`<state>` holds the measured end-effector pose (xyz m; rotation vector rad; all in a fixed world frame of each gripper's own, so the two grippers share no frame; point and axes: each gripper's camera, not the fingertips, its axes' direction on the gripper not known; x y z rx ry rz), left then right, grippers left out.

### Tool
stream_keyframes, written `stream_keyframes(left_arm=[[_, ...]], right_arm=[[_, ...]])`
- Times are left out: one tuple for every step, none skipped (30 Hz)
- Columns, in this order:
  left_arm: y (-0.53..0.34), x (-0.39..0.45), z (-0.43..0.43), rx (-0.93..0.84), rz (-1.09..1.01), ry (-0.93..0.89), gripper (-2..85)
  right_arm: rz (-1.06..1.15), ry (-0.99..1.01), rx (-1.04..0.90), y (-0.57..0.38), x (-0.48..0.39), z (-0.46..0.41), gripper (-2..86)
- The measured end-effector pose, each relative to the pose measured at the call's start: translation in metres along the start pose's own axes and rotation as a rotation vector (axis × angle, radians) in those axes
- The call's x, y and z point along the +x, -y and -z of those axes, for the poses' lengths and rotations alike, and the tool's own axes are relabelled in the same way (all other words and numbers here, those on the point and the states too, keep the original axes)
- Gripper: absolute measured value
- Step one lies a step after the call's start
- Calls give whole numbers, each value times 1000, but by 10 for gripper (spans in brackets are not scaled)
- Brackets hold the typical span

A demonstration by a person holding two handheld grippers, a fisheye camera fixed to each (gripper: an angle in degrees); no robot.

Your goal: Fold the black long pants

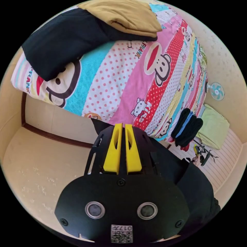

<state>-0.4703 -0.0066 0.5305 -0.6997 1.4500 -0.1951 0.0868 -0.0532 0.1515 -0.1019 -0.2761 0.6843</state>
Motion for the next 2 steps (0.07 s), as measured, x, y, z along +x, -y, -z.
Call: stream_keyframes(left_arm=[[3,-14,8,-7,23,-15,23],[9,-22,16,-21,16,-10,28]], right_arm=[[63,65,110,-21,-36,22,99],[86,75,163,-31,-54,33,95]])
